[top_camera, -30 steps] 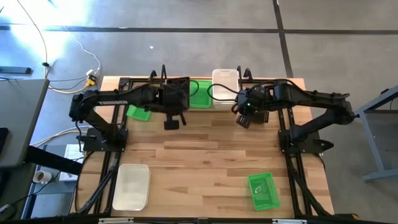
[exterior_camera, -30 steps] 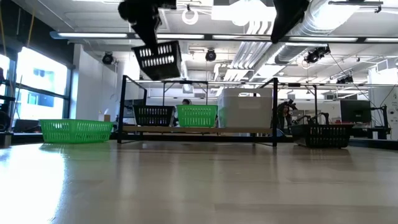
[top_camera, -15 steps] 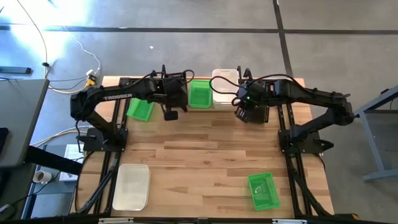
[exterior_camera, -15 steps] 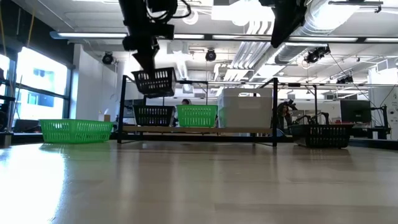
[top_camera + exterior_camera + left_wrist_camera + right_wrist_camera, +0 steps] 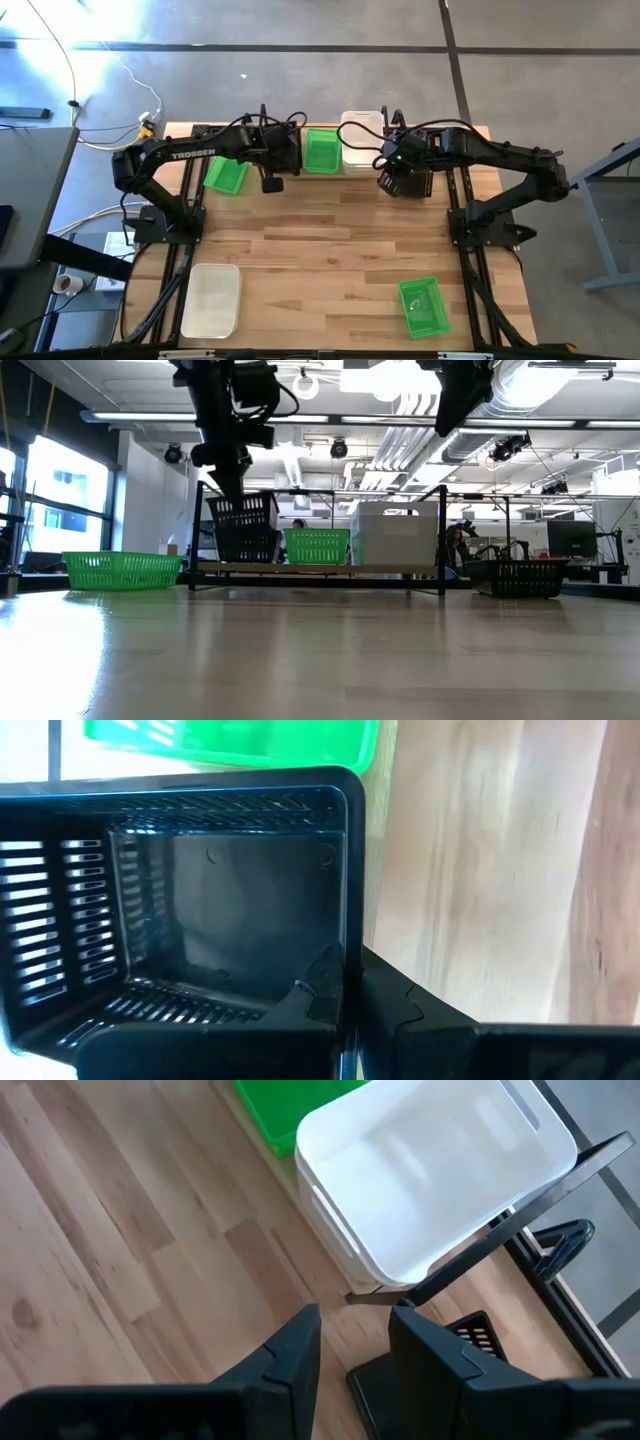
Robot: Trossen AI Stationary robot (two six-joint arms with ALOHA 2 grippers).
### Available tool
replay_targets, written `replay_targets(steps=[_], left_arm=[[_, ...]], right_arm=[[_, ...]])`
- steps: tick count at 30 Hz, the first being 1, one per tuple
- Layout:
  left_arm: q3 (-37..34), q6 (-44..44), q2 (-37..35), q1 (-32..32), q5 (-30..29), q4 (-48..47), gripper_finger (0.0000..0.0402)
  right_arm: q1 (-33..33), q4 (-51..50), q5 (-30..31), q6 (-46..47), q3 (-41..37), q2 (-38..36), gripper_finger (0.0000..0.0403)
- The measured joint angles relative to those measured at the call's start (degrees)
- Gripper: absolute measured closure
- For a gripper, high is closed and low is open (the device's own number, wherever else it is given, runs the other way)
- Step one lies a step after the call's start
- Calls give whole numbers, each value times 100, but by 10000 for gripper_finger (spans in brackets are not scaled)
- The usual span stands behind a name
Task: Stack baskets on shelf by color
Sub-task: Stack the bottom black bin on the black bin on the shelf
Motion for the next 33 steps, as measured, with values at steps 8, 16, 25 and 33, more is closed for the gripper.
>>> replay_targets(steps=[8,16,25,33], left_arm=[[-115,249,0,172,87,180,401],[-111,475,47,331,223,293,401],[-111,517,94,361,179,367,385],[-111,598,94,357,109,387,339]], right_arm=[[0,70,31,31,0,1,295],[-1,166,110,278,0,1,295],[0,164,109,313,0,2,295],[-2,162,109,440,0,2,295]])
